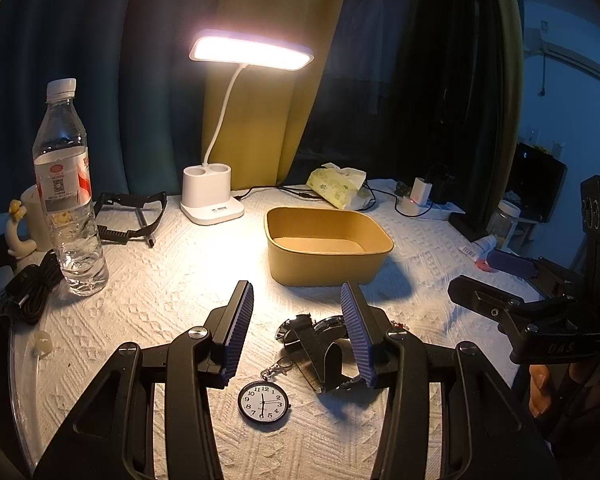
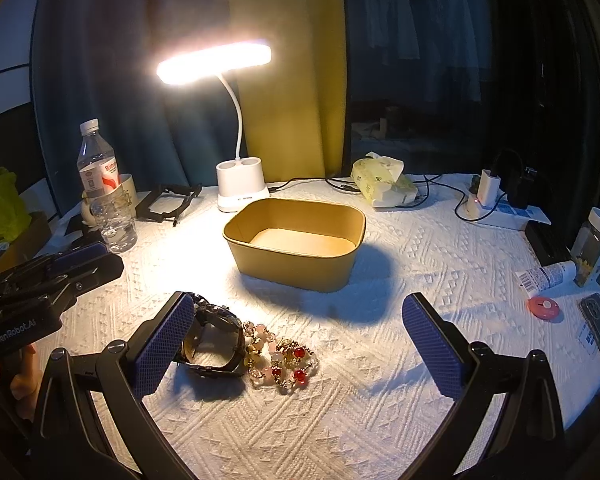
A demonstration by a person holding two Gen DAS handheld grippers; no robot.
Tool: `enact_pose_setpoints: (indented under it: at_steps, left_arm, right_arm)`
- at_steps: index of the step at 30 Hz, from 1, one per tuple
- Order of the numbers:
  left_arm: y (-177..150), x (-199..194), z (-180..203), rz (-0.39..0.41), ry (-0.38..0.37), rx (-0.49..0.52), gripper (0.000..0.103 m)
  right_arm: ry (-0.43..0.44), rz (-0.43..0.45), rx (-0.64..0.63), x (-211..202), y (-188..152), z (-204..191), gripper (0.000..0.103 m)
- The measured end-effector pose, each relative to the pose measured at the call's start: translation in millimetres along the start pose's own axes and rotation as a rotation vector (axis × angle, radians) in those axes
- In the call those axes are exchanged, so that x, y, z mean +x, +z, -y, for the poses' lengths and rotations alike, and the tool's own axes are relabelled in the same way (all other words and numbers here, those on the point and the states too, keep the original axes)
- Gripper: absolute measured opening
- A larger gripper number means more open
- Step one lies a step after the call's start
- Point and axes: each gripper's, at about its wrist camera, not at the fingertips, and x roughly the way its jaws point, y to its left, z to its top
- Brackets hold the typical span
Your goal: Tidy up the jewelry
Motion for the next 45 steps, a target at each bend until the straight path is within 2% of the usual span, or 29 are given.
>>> enact_pose_setpoints:
  at_steps: [15, 18, 22, 28, 31, 34, 39, 43, 45]
  left_arm:
    - [-1, 0, -4, -0.011, 0.000, -0.002, 0.048]
    - [-6, 2, -6, -0.034, 0.004, -0.002, 0.048]
    - [-17, 5, -13, -0.079, 0.009, -0.011, 0.048]
    - [-35, 14, -17, -0.157, -0.027, -0.019, 0.048]
    - [-36, 18, -12, -0.165, -0.049, -0.013, 0.048]
    - [-32, 26, -4, -0.169, -0.065, -0.003, 0.048]
    - [-28, 43, 13, -0.205, -0.082, 0.031, 0.049]
    - [-32, 63, 16, -0.277, -0.037, 0.033, 0.049]
    - [-34, 69, 11, -0.307, -0.015, 0.016, 0.049]
  right_arm:
    - [-0.018, -0.008, -0.023, 4, -4, -2, 0.103]
    - [-0.025, -0.029, -0.098, 11, -9, -5, 0.103]
    - [-0.073, -0.123, -0.228, 30, -22, -7, 0.103]
    - [-0.028, -0.166, -0.224, 33, -25, 11, 0.103]
    - [-0.121, -0.158, -0.198, 36, -25, 21, 0.103]
    - [-0.110, -0.196, -0.177, 44, -28, 28, 0.102]
    - [-0.070, -0.166, -0.169, 43, -30, 27, 0.102]
    - [0.061, -0.199, -0.071, 50, -32, 37, 0.102]
    - [0.100, -0.198, -0.038, 51, -34, 40, 0.102]
